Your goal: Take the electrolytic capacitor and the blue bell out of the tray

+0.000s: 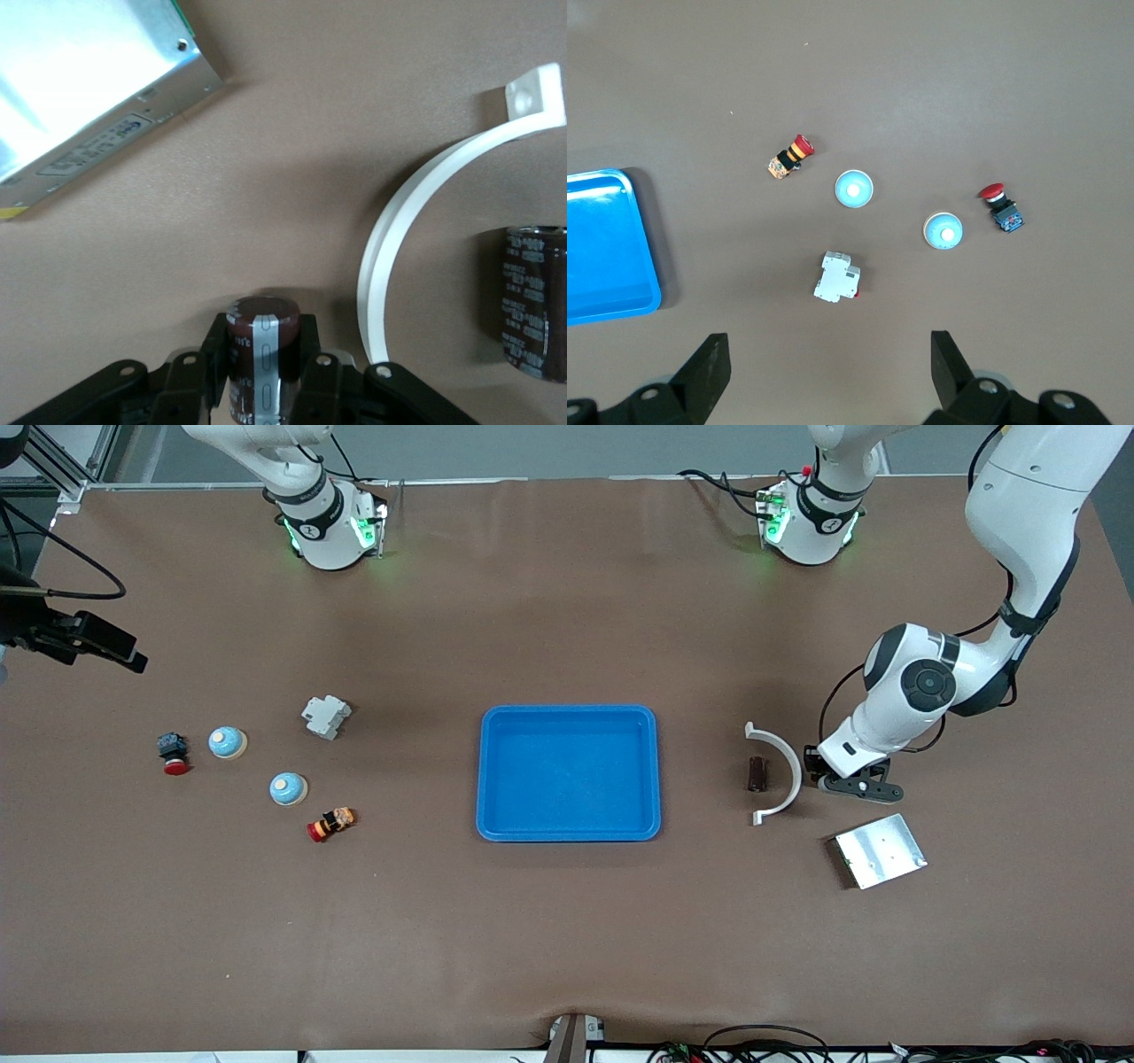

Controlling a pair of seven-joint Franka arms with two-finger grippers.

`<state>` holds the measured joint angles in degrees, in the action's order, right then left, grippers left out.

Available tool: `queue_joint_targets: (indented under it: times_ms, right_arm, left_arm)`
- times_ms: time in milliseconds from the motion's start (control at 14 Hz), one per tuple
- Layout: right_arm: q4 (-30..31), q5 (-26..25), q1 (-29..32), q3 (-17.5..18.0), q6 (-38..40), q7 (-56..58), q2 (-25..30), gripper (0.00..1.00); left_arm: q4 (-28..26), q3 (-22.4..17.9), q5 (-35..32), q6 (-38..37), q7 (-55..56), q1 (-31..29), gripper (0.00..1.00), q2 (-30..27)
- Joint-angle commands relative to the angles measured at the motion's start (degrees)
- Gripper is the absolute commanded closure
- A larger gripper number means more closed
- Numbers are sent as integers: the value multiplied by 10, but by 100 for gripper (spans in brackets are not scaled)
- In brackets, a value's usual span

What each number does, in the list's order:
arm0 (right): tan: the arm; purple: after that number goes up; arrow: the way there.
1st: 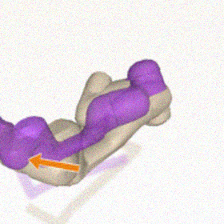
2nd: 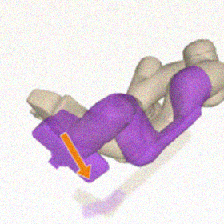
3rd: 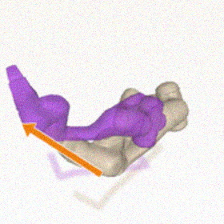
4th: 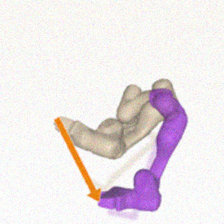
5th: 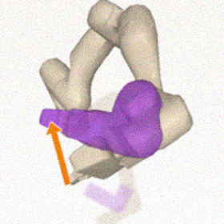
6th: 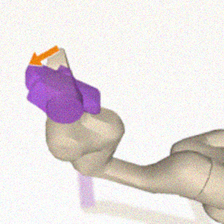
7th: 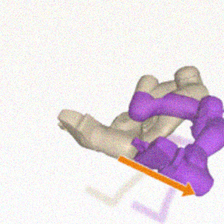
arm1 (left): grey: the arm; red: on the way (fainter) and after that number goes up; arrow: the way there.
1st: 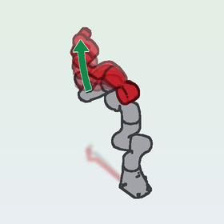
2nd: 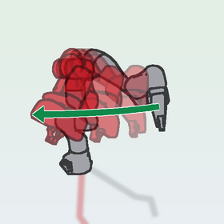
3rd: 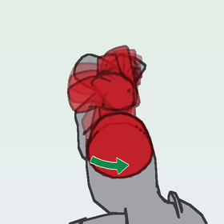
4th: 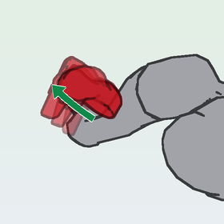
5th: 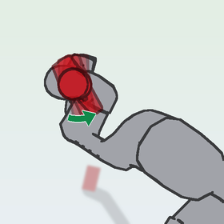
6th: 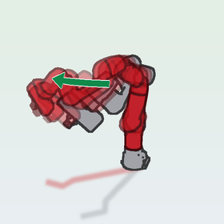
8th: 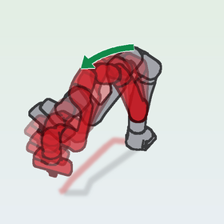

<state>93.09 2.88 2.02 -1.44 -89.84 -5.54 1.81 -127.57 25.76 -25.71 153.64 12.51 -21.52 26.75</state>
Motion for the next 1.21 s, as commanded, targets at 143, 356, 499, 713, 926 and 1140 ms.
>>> queue_joint_targets:
  times_ms: [143, 356, 499, 713, 926, 1140]
  right_arm:
    - [-107, -38, 2, 8, 30, 8, -69, 0]
    - [-99, -45, -4, 8, 52, 8, -66, 0]
    - [-86, -57, -3, 8, 55, 8, -62, 0]
    - [-64, -60, -5, 8, 54, 8, -50, 0]
    - [-54, -83, -25, 9, 27, 9, -44, 0]
    - [-51, -85, -25, 7, 14, 56, -43, 0]
  left_arm:
    - [-5, 1, -24, 37, 5, -12, 100, 18]
    - [-5, 0, -63, 37, 4, -35, 100, 21]
    - [-4, 0, -75, 37, 8, -36, 0, 19]
    - [-4, 3, -76, 35, 50, -37, 0, 12]
    - [-1, 6, -75, 31, 76, -35, 0, -7]
    - [9, 26, -64, -6, 77, -38, 0, -26]
